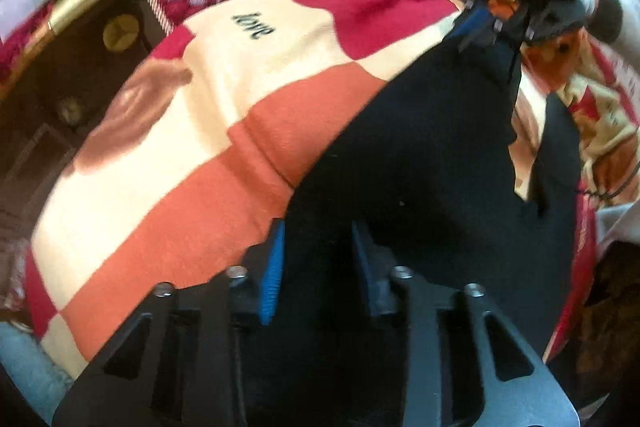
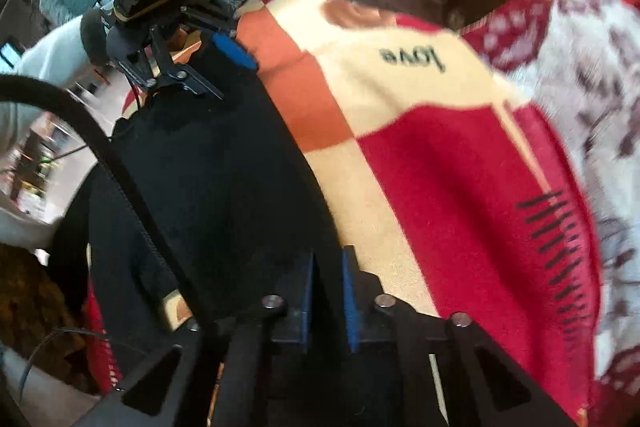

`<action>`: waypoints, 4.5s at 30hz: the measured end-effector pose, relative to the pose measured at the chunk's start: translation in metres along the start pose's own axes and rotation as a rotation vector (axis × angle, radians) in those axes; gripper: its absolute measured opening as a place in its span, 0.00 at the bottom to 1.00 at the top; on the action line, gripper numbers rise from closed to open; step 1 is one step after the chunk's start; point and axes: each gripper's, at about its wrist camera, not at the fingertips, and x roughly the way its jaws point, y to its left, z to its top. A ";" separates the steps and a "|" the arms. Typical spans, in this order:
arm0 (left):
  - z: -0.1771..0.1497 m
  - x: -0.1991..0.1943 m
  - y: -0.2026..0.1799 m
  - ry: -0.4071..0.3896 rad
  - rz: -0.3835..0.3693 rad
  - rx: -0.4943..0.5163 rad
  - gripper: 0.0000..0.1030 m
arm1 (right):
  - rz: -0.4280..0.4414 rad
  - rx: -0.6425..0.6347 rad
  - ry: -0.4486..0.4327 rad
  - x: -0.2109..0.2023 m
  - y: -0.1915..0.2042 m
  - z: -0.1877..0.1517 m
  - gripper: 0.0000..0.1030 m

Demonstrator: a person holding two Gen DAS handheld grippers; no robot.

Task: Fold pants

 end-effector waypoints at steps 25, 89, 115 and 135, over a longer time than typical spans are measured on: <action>-0.146 -0.070 -0.151 -0.246 0.057 -0.189 0.12 | -0.042 0.078 -0.158 -0.033 0.195 -0.109 0.05; -0.233 -0.073 -0.093 -0.574 0.093 -1.256 0.41 | -0.353 -0.191 -0.276 0.078 0.301 -0.047 0.31; -0.264 -0.113 -0.134 -0.531 0.423 -1.199 0.43 | -0.048 0.262 -0.466 0.005 0.253 -0.102 0.39; -0.106 -0.044 -0.187 -0.379 0.148 -0.733 0.55 | 0.255 0.765 -0.493 0.005 0.113 -0.102 0.48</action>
